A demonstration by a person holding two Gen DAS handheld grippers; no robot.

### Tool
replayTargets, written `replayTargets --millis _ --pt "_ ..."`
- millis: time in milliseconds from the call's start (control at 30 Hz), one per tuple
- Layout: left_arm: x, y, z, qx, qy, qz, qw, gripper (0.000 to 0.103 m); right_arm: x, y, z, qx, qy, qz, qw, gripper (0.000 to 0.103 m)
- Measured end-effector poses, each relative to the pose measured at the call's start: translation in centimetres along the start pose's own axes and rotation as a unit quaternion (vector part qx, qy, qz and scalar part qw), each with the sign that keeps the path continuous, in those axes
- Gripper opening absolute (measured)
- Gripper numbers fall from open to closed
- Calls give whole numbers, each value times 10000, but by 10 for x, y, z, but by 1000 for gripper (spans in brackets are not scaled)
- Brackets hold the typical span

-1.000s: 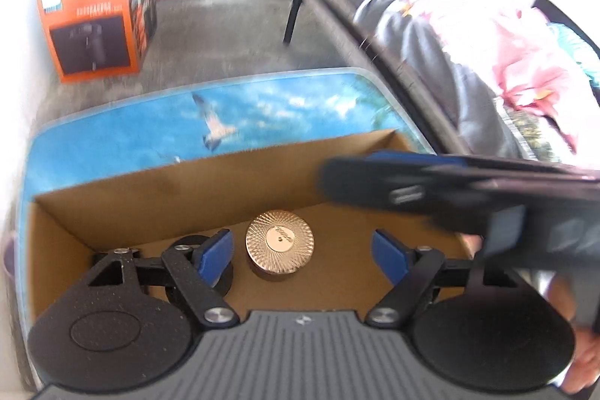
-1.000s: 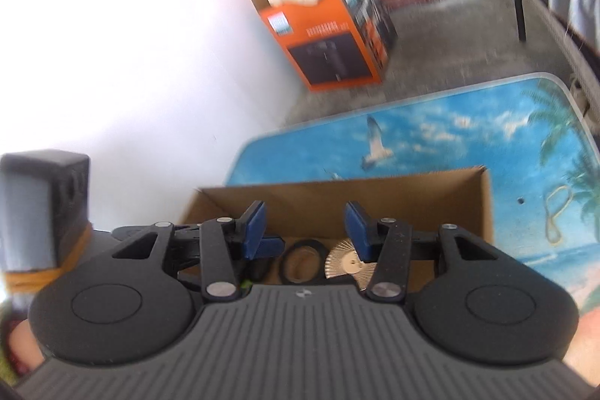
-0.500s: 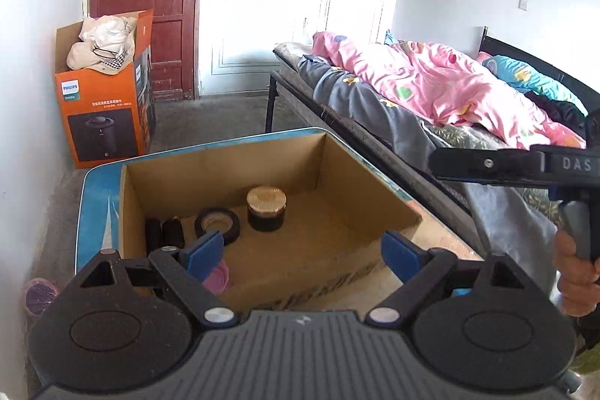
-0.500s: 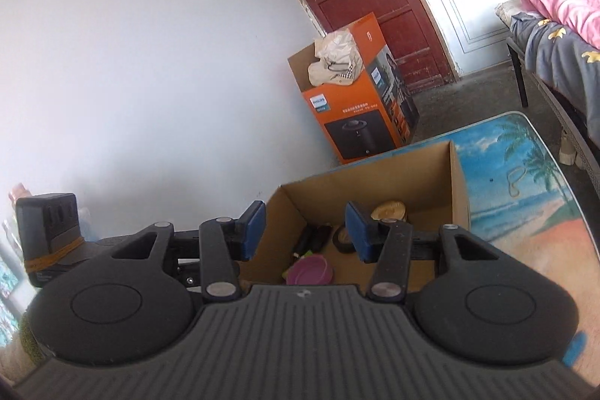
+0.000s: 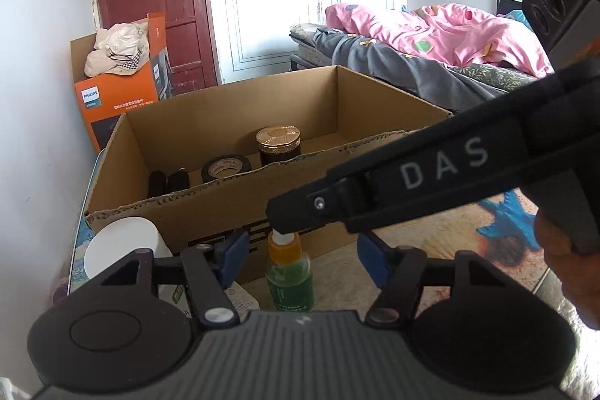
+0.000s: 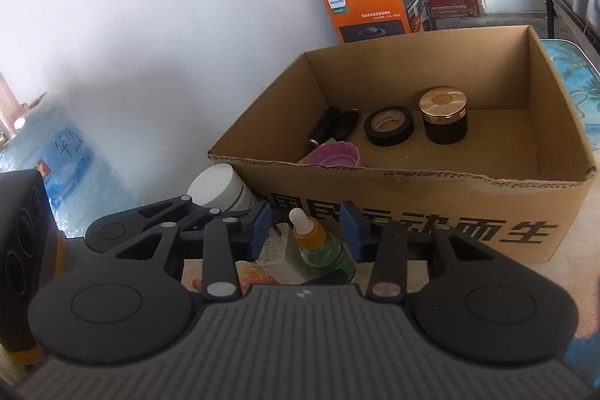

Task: Organize rigid objects
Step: 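Move the right tool to the green dropper bottle beside the box, then close the right tool around the green dropper bottle's neck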

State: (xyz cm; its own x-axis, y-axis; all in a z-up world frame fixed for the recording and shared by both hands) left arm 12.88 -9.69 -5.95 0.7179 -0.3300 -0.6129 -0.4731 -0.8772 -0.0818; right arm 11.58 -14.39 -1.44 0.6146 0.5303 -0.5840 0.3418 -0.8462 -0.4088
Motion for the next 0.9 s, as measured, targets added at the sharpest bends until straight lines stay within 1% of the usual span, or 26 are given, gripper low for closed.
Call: replayTargets --millis 100,167,200,267,333,467,567,667,833,900 --pt "6 -6 2 -111 -26 36 9999 51 11 2 -1 -61 -160 -9 9999 34" --pt "9 -10 4 -205 -78 78 9997 39 18 2 0 -82 -249 -16 9997 29" --pt "11 -12 5 -263 -110 86 9996 37 21 3 0 -94 -288 -17 9995 28" --pt "13 -16 8 -382 -148 110 9991 29 23 4 1 -77 -315 -73 9994 21" --pt "14 -19 10 -499 -136 165 9985 26 22 5 1 -99 -303 -73 9995 20" --pt "11 -19 10 -754 -55 386 9964 23 16 8 1 -124 -288 14 9995 19" --pt "9 -9 9 -768 20 514 9957 23 7 13 3 -96 -271 99 9995 18" --pt "9 1 8 -850 2 779 9933 23 -4 19 8 -50 -289 228 9993 18" --pt "5 19 10 -709 31 1034 9921 24 -25 26 19 14 -309 351 9989 18" --pt "5 23 12 -675 52 1049 9922 28 -29 28 21 37 -295 359 9989 18"
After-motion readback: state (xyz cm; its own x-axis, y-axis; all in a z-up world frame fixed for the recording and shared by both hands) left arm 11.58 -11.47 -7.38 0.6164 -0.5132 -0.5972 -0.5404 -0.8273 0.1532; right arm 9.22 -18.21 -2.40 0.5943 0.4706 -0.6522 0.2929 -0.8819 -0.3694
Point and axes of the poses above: each gripper's, at about its wrist camera, not at the fingertips, and x roughly the way its jaws point, y to its right, z to its underside, the point moved 7 cm from there along x, roughly the way its jaws point, and after that the axes turned 2 degrees about -y, right-handed, at the moved point
